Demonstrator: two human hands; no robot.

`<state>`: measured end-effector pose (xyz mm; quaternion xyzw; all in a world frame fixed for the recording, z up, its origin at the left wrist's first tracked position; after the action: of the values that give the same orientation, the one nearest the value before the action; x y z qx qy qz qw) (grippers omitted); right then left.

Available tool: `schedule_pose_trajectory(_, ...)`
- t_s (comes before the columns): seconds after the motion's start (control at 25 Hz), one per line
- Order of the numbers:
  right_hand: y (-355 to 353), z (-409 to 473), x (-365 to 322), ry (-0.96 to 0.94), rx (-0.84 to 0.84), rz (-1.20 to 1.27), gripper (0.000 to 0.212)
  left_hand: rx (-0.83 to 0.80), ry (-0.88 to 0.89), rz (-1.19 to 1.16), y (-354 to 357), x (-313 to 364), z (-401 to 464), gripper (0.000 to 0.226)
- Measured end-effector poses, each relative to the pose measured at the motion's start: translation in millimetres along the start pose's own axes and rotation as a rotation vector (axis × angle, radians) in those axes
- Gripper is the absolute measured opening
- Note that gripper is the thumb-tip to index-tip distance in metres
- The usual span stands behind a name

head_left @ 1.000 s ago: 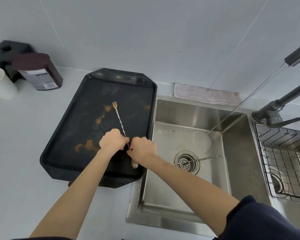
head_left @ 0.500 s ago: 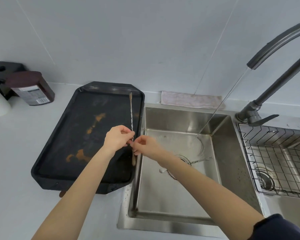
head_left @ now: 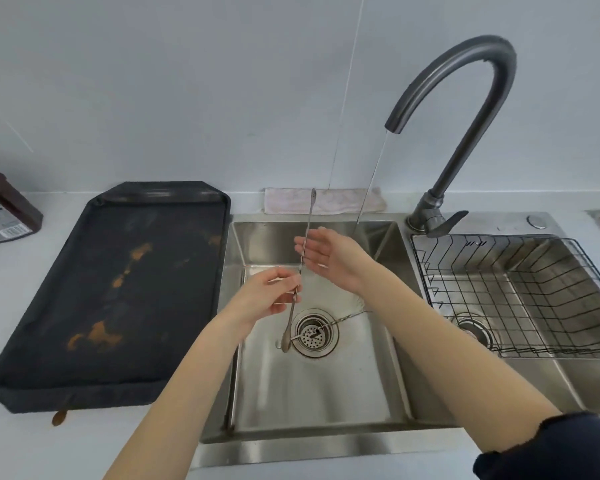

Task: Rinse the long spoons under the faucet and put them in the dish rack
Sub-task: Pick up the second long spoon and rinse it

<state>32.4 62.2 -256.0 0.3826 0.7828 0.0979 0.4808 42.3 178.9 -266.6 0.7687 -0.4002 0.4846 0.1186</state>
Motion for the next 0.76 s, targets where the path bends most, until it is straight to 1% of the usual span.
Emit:
schedule_pose_trajectory(0.08, -14.6, 2.0, -13.5, -0.011, 0.018, 0.077, 0.019, -0.035, -0.001, -0.009, 17.0, -1.8, 5.5, 0.010)
schedule_pose_trajectory(0.2, -39.5, 10.4, -34.9, -0.069, 0.076, 0.099, 0.016, -0.048, -0.011, 0.002, 34.4, -5.3, 14.2, 0.013)
schedule_pose_trajectory(0.36, -60.8, 23.9, -57.4, -0.100, 0.104, 0.124, 0.023, -0.033, -0.038, -0.001, 49.7, -10.3, 28.1, 0.018)
schedule_pose_trajectory(0.56, -70.7, 40.1, -74.9, -0.116, 0.087, 0.121, 0.021, -0.001, -0.046, -0.034, 60.0, -7.3, 48.2, 0.018)
schedule_pose_trajectory(0.64, -74.4, 43.7, -83.0, -0.171, 0.105, 0.096, 0.019, 0.037, -0.047, -0.056, 61.6, -6.3, 55.2, 0.017)
schedule_pose_trajectory(0.76, -81.1, 47.0, -91.6, -0.258, 0.155, 0.008, 0.021, 0.070, -0.057, -0.071, 66.4, -7.4, 63.9, 0.017)
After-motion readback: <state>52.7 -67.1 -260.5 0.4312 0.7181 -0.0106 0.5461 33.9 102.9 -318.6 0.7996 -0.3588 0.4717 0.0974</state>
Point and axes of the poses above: each hand's wrist, its own z-axis towards the middle knuckle, its own y-axis out of the palm, x = y × z, the point moved 9 cm from there along z, towards the middle knuckle, and after that the axes turned 14 degrees about z, right-handed, at the moved point
